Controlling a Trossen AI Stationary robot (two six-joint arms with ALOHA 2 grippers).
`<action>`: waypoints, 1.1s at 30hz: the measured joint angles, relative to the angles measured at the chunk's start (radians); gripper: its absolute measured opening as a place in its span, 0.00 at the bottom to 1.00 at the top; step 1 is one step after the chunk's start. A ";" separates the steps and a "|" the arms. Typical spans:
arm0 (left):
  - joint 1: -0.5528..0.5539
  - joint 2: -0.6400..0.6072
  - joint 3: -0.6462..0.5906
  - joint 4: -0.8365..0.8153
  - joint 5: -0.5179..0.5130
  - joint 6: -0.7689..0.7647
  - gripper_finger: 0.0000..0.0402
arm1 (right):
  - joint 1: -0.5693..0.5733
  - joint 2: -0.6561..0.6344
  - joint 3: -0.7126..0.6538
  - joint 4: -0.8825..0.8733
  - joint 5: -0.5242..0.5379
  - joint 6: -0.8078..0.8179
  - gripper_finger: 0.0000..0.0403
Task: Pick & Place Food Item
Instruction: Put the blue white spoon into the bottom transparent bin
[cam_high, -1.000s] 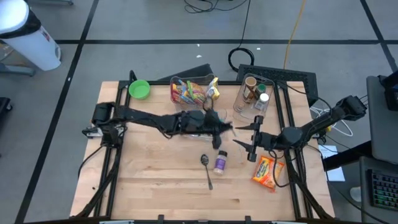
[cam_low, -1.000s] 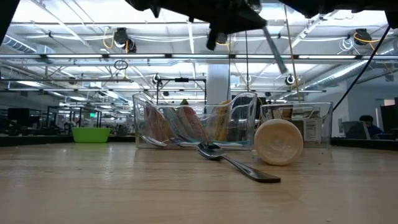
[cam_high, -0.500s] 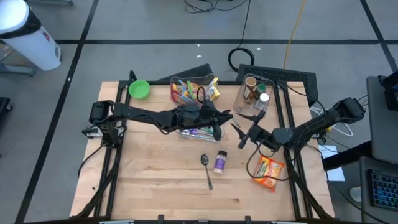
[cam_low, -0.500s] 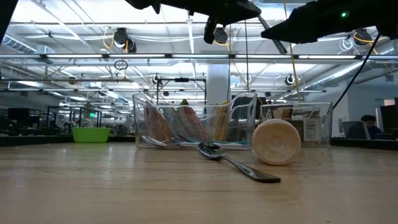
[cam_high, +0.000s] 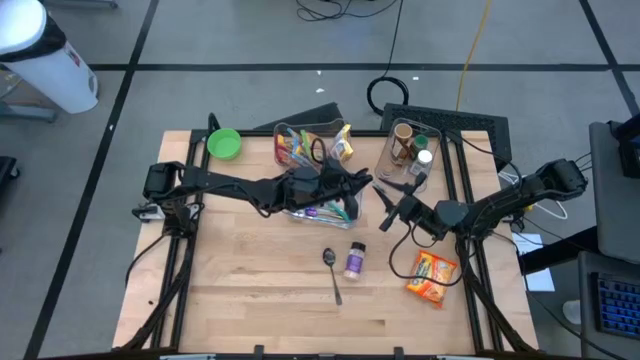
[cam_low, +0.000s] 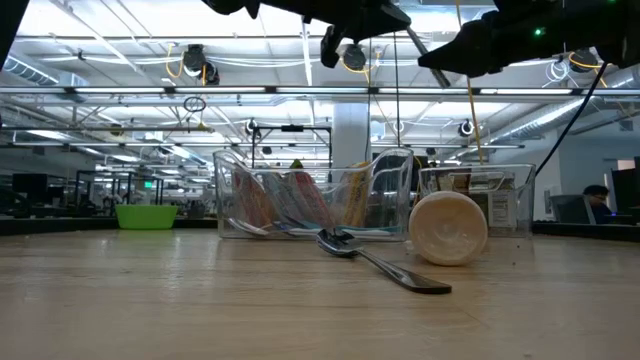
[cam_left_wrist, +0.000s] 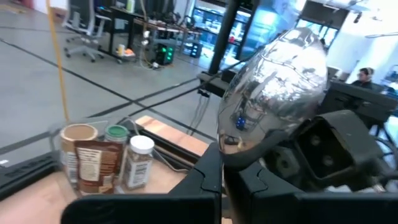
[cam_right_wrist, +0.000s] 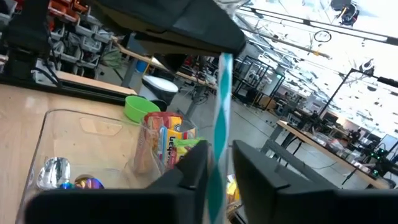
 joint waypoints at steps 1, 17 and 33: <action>0.000 0.000 0.000 0.000 -0.012 0.004 0.01 | 0.000 0.000 0.000 0.000 0.000 -0.002 0.24; 0.007 0.000 0.000 0.008 -0.032 0.091 0.06 | -0.001 -0.003 -0.001 0.042 0.007 -0.120 0.03; 0.032 -0.037 -0.001 -0.062 0.059 0.358 0.48 | 0.001 -0.108 -0.001 0.044 -0.001 -0.124 0.03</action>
